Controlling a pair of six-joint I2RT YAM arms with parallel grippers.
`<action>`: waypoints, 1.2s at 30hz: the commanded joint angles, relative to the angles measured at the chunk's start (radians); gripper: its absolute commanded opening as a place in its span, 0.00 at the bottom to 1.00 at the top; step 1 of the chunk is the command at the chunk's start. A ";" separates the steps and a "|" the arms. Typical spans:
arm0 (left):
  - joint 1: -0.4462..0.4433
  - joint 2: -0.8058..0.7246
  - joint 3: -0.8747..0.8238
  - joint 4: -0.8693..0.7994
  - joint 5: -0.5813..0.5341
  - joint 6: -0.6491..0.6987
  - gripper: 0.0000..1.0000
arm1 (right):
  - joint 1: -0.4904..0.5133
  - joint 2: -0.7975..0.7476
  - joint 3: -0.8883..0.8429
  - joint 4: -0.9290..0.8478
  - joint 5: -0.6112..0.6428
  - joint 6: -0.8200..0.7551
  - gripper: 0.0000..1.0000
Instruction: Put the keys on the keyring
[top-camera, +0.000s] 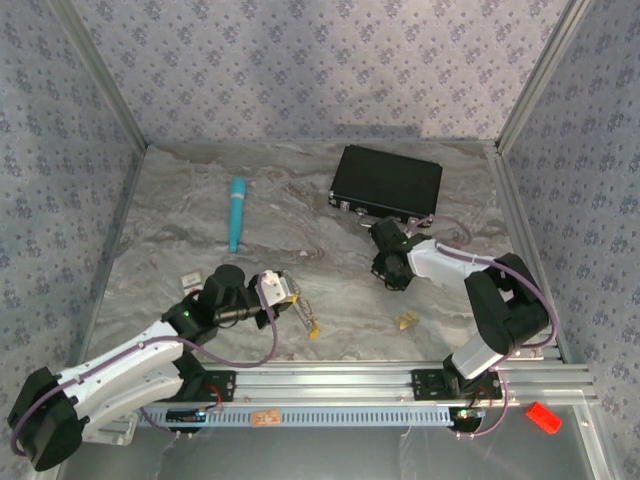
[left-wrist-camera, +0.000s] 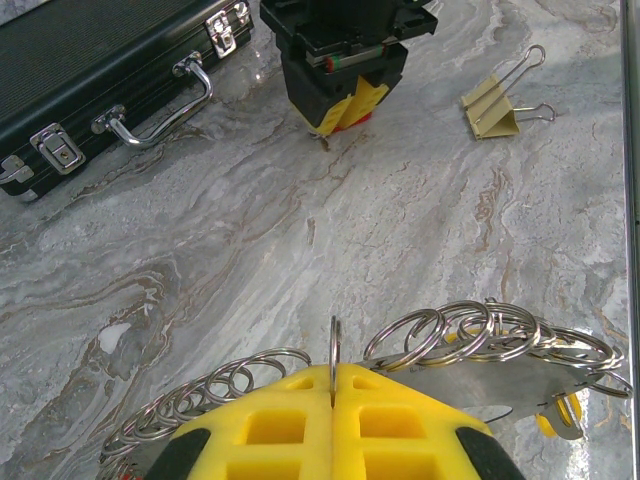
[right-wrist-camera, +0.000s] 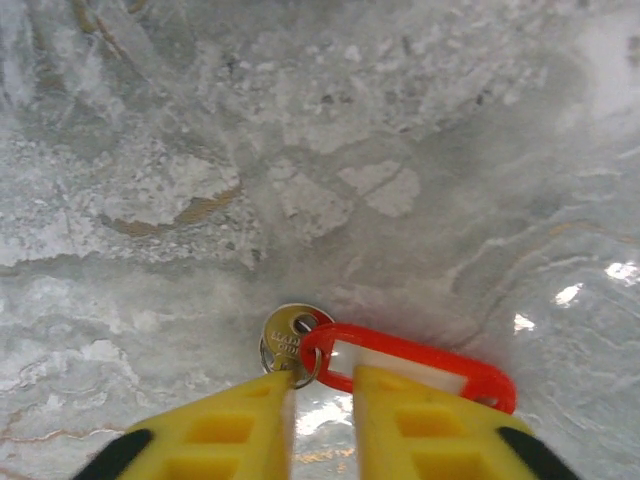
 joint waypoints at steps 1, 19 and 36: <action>-0.006 -0.014 0.033 0.022 0.029 0.019 0.00 | 0.020 0.025 0.026 -0.034 0.030 -0.024 0.13; -0.006 -0.021 0.029 0.025 0.032 0.020 0.00 | 0.072 -0.059 0.093 -0.192 0.088 -0.182 0.00; -0.006 -0.025 0.030 0.022 0.030 0.020 0.00 | 0.032 0.062 0.100 -0.070 0.033 -0.180 0.31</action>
